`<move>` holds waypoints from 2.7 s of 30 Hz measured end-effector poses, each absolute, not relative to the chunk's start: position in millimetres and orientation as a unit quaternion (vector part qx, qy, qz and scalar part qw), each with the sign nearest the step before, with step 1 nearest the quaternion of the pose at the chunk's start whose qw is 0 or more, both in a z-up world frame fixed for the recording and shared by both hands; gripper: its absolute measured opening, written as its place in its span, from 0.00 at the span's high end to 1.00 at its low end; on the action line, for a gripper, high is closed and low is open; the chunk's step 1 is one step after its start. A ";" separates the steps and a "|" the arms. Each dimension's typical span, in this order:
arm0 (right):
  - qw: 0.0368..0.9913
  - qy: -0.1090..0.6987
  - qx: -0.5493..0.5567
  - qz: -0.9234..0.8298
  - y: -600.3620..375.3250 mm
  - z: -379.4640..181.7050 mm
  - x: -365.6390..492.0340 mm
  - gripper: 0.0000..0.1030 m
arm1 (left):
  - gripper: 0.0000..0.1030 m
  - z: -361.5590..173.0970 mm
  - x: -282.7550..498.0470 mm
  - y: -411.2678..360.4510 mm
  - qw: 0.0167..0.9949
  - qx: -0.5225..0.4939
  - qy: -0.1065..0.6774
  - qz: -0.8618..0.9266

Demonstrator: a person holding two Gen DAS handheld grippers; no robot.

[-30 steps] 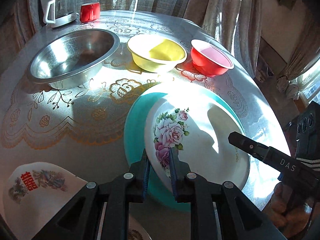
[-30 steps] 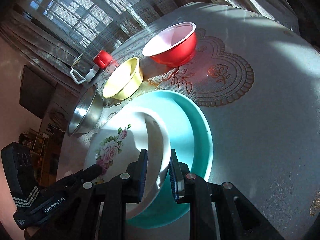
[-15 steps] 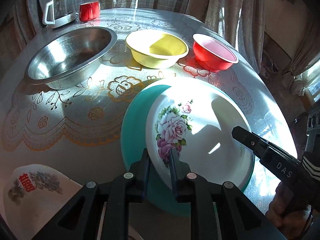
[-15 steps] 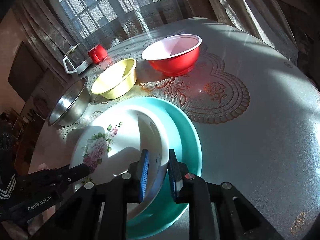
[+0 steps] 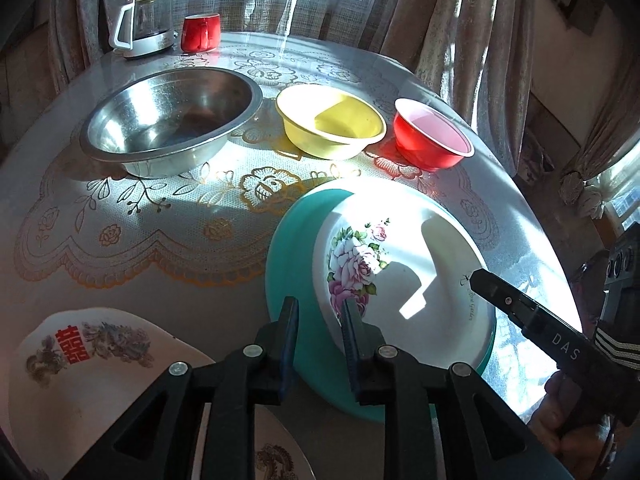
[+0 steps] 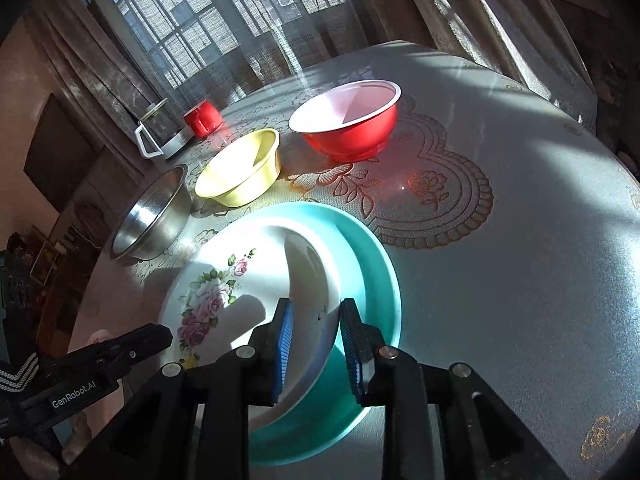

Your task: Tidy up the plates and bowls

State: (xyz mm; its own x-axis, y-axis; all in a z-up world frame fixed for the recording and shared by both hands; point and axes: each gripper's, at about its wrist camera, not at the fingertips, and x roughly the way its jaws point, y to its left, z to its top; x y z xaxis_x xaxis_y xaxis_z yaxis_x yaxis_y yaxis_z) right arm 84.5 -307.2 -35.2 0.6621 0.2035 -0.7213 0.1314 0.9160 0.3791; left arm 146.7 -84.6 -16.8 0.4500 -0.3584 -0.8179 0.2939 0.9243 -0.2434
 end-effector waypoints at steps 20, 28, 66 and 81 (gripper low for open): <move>0.897 0.392 0.202 0.018 -300.9 -23.1 64.4 0.74 | 0.74 3.6 121.8 -35.8 0.867 -0.088 0.457 -0.180; 0.906 0.378 0.192 0.015 -295.5 -13.6 51.3 0.74 | 0.74 8.5 116.6 -15.7 0.873 -0.093 0.449 -0.169; 0.837 0.447 0.172 0.265 -167.6 -45.4 34.1 0.66 | 0.81 -39.9 41.5 155.7 0.867 -0.213 0.424 -0.153; 0.823 0.460 0.181 0.280 -160.1 -59.8 36.5 0.77 | 0.76 -43.6 49.4 128.6 0.883 -0.129 0.437 -0.117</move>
